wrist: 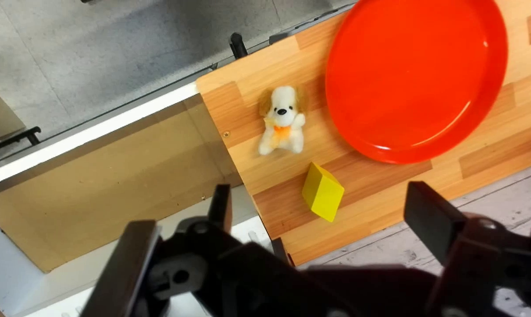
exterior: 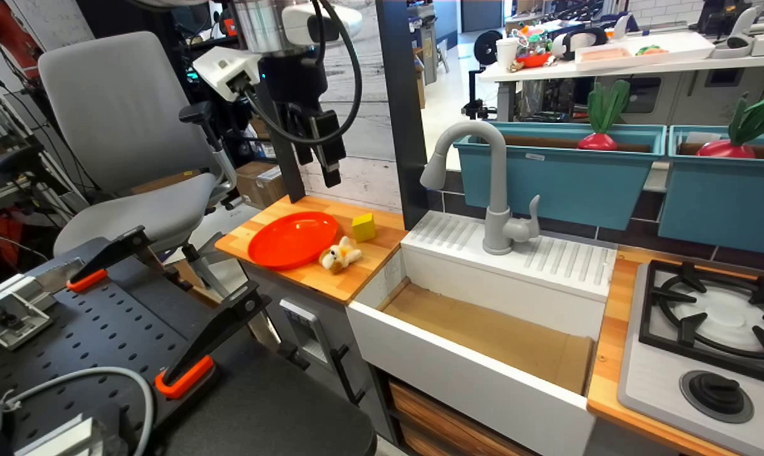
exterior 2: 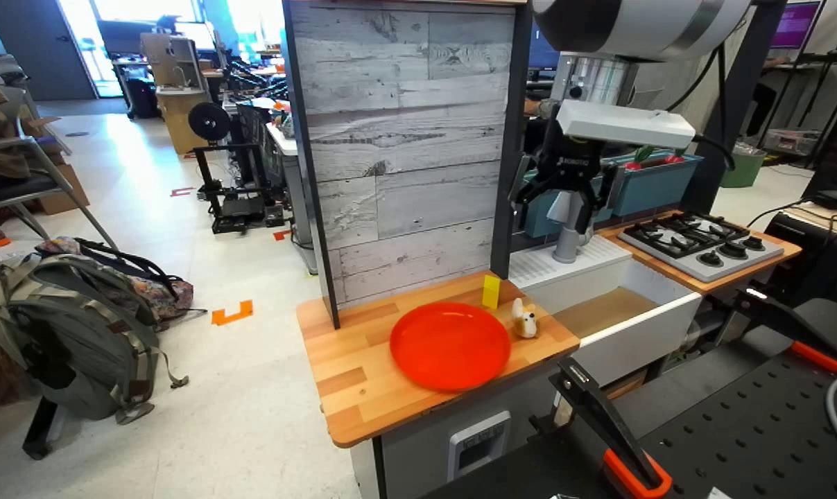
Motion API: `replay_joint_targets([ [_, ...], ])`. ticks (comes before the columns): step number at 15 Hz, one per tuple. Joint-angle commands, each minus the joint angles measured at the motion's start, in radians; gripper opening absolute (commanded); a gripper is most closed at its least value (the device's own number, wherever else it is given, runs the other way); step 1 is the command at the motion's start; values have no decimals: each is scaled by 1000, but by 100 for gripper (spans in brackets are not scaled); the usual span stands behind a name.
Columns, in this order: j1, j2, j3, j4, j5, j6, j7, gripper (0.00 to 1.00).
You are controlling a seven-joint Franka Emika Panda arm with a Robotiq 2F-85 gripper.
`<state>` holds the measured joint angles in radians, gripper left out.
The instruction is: Move the yellow block to the left
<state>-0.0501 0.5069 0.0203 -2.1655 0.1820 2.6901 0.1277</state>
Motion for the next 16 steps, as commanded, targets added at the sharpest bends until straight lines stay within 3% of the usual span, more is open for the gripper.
replay_joint_targets([
  [1, 9, 128, -11, 120, 26, -12, 59, 100],
  [5, -11, 264, 16, 250, 73, 7, 92, 100],
  [14, 18, 502, 6, 508, 91, -27, 162, 100],
  [15, 26, 516, -1, 524, 84, -34, 169, 75],
  [16, 27, 529, -2, 538, 83, -39, 171, 74],
])
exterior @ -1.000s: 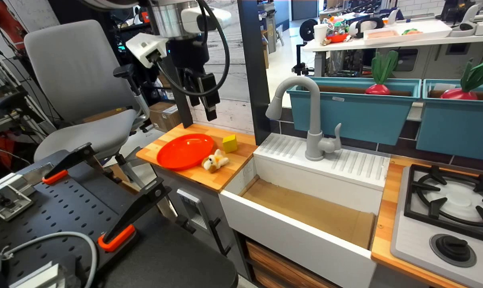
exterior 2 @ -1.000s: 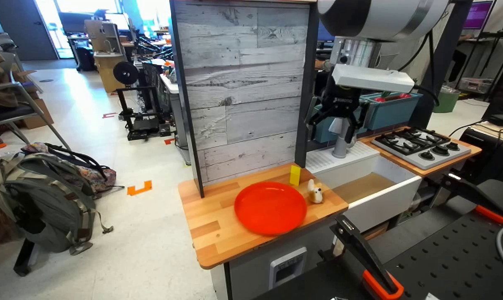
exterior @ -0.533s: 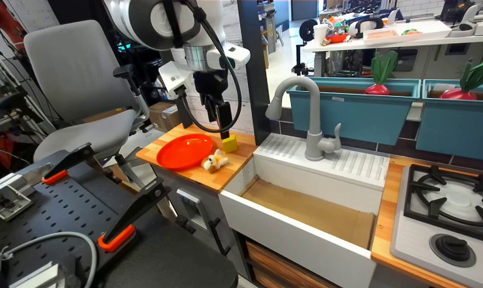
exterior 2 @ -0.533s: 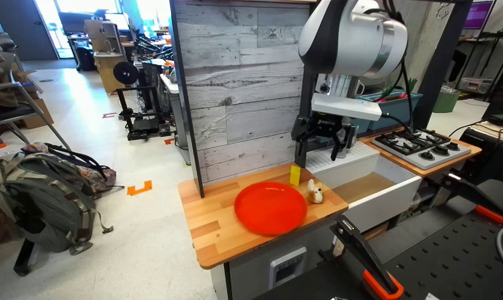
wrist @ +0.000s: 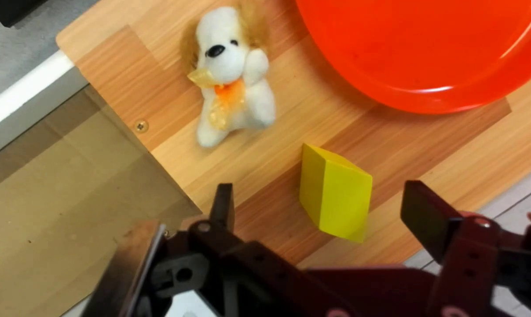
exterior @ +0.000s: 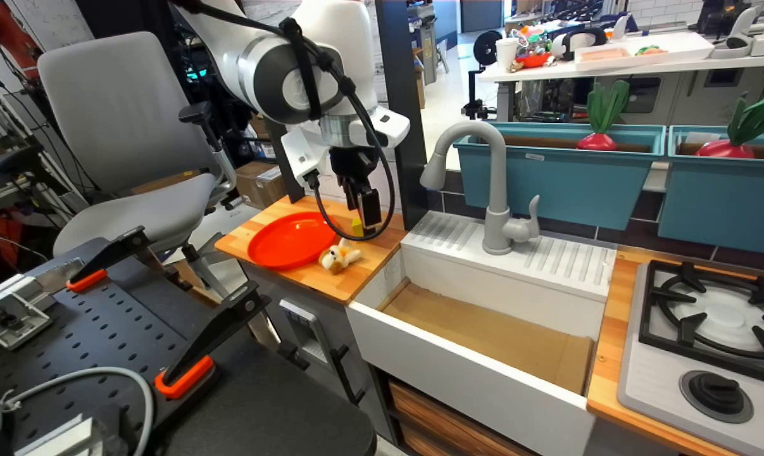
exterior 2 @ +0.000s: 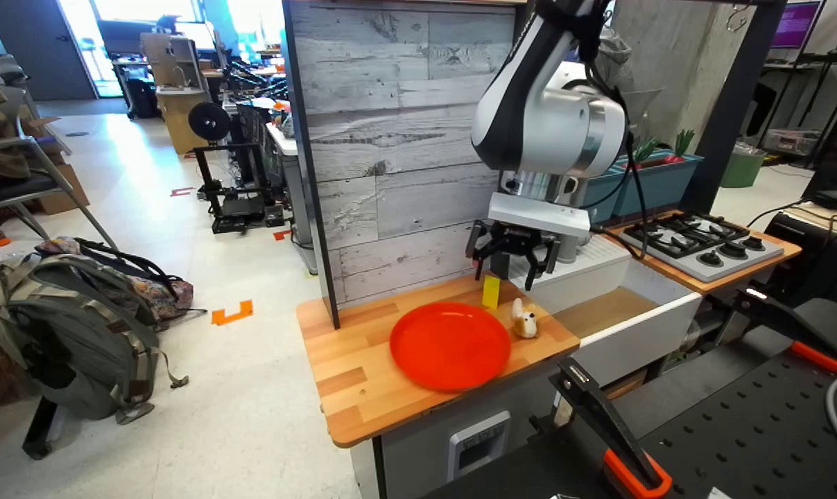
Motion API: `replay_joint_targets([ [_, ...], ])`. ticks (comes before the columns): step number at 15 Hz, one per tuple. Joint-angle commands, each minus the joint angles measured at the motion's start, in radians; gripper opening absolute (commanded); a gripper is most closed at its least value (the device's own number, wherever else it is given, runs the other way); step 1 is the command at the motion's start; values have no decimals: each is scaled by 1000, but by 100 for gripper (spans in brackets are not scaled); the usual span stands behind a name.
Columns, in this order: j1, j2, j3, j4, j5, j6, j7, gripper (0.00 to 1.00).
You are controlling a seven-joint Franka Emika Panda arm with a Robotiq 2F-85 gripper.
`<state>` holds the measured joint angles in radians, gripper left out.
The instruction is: Move the yellow block to the left
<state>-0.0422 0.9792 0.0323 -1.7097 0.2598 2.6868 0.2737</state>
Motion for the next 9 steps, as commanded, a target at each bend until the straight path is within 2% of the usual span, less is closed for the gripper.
replay_joint_targets([
  [1, 21, 66, -14, 94, 4, -42, 26, 65],
  [8, 30, 43, -10, 49, -3, -26, 4, 11],
  [9, 32, 31, -10, 32, -3, -13, 2, 6],
])
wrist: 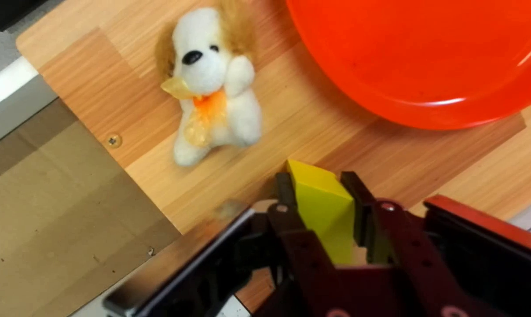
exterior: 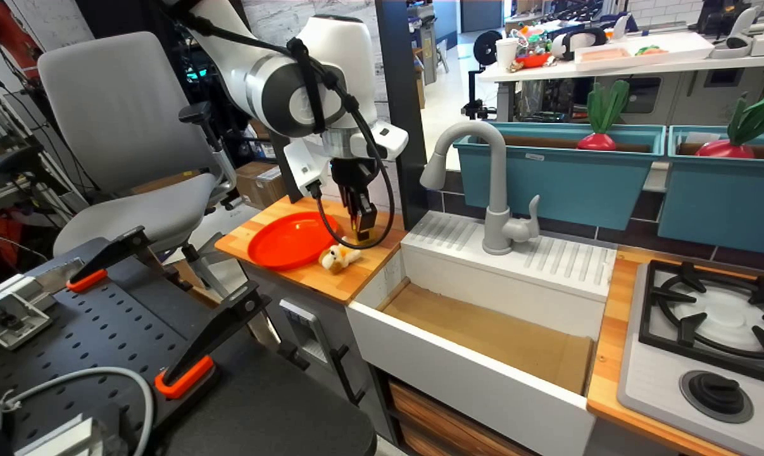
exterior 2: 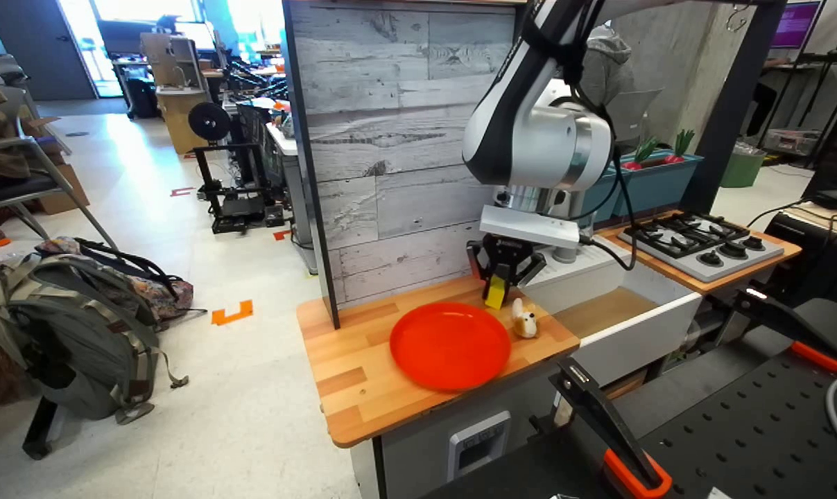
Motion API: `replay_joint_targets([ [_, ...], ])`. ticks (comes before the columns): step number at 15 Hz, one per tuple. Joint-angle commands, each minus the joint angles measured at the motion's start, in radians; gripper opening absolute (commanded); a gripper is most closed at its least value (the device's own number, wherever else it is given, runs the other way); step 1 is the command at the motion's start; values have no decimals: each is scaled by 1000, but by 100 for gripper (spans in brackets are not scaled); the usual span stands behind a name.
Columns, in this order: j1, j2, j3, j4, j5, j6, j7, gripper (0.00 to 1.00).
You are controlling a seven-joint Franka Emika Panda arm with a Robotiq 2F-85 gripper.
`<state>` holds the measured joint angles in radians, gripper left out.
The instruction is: Move the yellow block to the left
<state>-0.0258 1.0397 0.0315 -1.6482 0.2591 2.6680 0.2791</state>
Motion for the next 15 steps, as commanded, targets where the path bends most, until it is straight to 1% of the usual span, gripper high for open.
replay_joint_targets([
  [1, 17, -40, -6, -42, -2, 10, -8, 8],
  [6, 59, -127, -3, -147, -20, 38, -24, 8],
  [10, 129, -196, 8, -226, -44, 78, -32, 8],
  [13, 186, -208, 18, -234, -71, 86, -30, 8],
  [15, 214, -195, 33, -210, -82, 75, -35, 8],
])
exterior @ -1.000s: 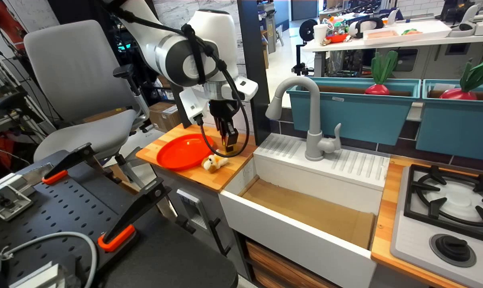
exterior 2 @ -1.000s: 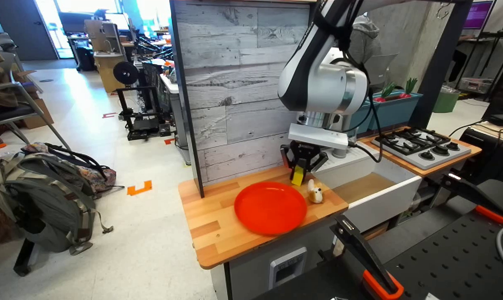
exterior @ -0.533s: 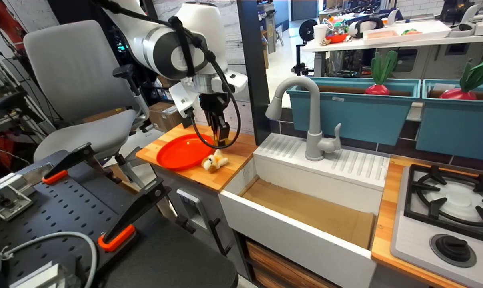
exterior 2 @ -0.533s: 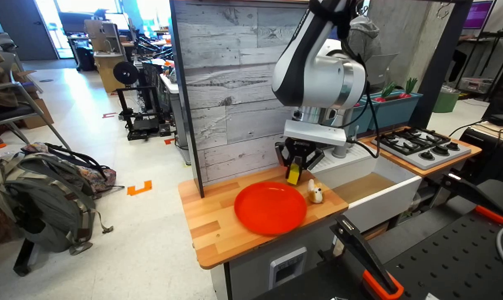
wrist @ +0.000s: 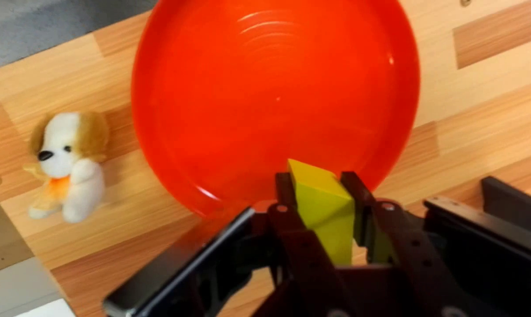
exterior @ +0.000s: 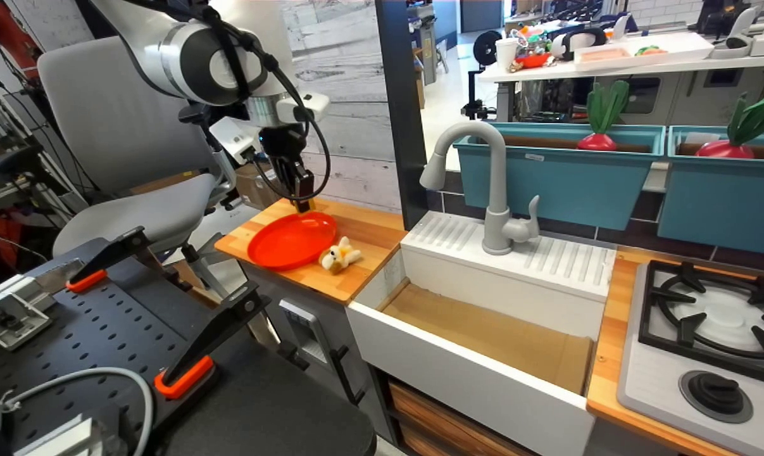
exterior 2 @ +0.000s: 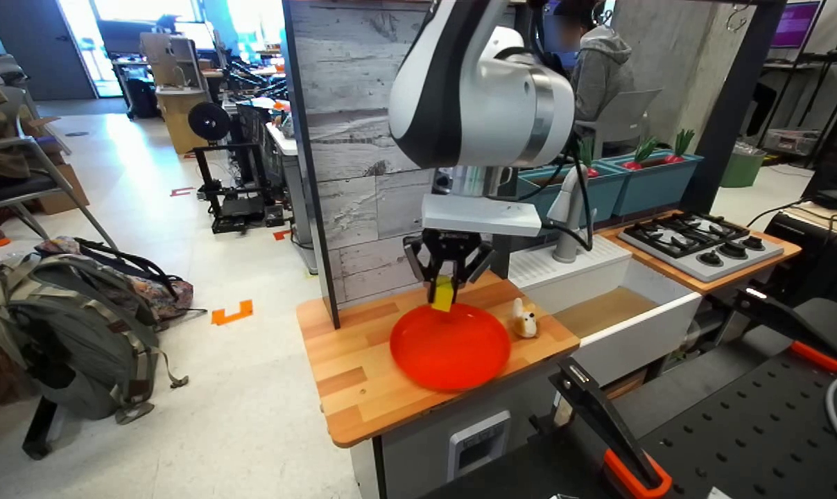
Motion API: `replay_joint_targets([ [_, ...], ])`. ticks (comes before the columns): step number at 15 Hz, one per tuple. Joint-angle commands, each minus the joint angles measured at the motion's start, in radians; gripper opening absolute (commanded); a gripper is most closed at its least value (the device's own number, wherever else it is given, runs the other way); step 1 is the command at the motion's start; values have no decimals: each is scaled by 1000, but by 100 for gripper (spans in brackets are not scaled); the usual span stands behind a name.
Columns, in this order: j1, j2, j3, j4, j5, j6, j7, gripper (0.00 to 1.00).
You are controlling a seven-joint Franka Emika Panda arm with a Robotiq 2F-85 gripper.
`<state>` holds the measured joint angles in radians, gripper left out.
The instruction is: Move the yellow block to the left
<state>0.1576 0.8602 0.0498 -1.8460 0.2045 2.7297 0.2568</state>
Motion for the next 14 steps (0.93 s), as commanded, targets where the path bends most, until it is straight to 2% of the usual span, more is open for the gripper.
replay_joint_targets([
  [1, 41, -7, 22, 2, -33, 3, -14, 8],
  [7, 101, 47, 40, 74, -73, -25, -17, 8],
  [14, 116, 146, 54, 196, -98, -94, -38, 8],
])
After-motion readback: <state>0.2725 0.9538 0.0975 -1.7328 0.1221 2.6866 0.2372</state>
